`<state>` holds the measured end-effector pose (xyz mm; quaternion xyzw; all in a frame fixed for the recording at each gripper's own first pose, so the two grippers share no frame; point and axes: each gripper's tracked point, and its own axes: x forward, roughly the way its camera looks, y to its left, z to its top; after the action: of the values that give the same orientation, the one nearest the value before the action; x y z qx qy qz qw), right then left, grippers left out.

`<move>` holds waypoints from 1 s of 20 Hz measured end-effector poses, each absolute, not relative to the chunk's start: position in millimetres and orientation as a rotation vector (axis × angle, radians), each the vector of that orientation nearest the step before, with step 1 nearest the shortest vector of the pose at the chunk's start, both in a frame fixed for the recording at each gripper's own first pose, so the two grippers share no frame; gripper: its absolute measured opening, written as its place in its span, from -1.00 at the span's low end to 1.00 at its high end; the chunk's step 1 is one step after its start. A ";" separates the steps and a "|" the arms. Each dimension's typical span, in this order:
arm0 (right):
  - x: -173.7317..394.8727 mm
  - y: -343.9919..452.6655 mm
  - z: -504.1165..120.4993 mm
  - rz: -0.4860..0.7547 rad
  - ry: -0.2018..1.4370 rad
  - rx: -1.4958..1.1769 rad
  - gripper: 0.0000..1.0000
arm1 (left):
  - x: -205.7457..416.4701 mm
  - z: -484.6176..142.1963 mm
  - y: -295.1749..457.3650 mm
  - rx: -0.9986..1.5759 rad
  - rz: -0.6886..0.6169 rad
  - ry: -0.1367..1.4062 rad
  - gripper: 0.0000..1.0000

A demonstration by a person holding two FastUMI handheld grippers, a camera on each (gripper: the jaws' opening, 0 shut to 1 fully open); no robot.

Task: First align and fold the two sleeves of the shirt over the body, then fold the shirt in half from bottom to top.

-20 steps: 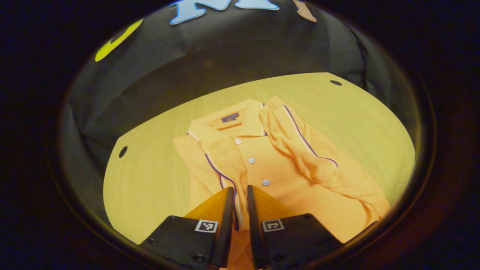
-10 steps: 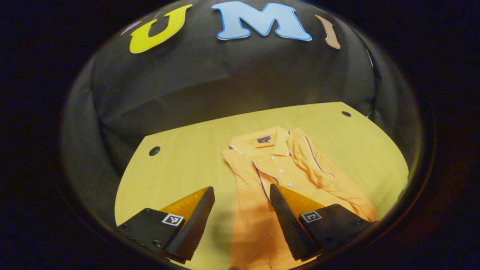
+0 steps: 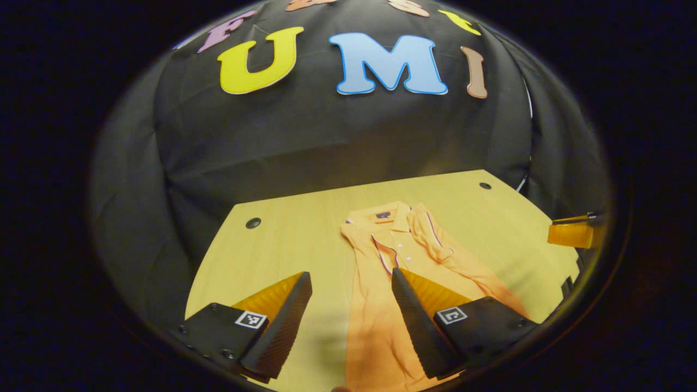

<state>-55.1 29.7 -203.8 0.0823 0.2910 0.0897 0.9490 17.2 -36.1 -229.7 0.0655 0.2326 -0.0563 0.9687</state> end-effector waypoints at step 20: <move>-131.8 60.7 -287.1 0.404 0.867 -0.013 -0.33 | -103.5 -314.7 -25.8 0.087 -0.154 0.728 0.95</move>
<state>-131.8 60.7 -287.1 -0.0064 0.4173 0.1945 0.8877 -103.5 -25.8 -314.7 0.0426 0.3556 -0.0754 0.9306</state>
